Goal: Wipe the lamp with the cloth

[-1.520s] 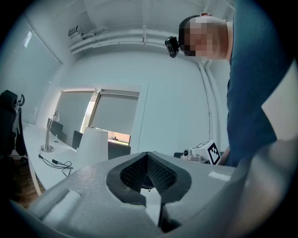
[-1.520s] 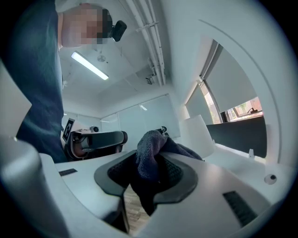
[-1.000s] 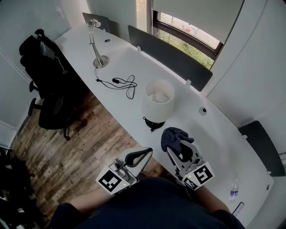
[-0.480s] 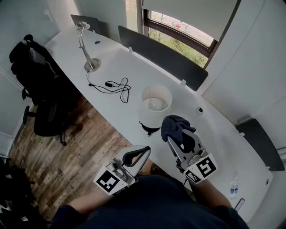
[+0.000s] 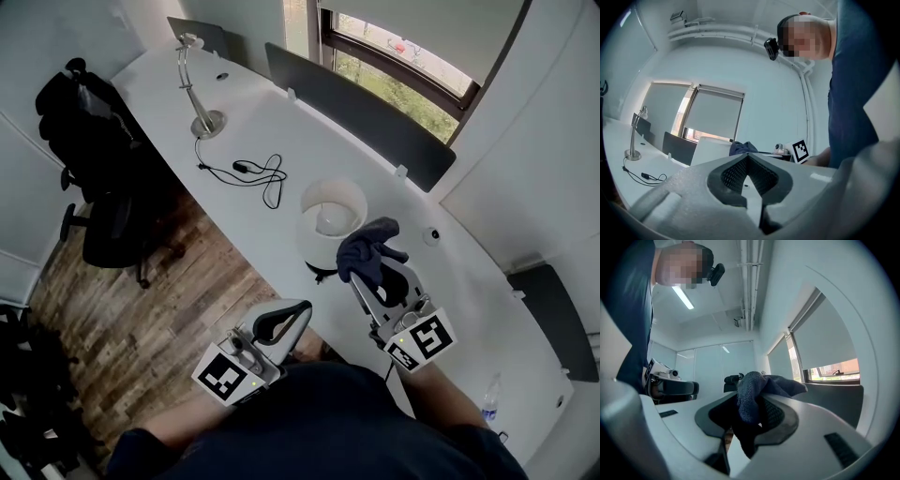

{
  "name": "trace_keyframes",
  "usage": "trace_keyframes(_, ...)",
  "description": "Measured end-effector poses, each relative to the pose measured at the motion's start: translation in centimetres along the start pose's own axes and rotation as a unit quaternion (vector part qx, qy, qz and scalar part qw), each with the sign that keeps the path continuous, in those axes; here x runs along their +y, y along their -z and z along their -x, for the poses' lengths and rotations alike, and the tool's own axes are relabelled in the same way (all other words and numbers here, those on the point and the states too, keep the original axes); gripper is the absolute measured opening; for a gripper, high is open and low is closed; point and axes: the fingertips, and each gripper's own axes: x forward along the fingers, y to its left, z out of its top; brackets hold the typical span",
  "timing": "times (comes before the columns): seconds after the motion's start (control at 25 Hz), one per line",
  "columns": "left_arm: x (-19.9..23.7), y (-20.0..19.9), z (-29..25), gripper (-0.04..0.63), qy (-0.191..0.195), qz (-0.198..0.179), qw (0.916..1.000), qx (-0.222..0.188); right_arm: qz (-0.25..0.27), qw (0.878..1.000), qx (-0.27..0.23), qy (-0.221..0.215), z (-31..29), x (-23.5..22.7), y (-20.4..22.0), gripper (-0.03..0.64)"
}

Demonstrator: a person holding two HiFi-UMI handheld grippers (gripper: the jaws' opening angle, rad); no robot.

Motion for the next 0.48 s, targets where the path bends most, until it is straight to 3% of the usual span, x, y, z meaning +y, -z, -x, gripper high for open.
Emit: trace_keyframes(0.48, 0.6, 1.5, -0.7, 0.006, -0.027, 0.0, 0.9992, 0.029, -0.038, 0.998, 0.048, -0.025, 0.2, -0.8, 7.5, 0.132)
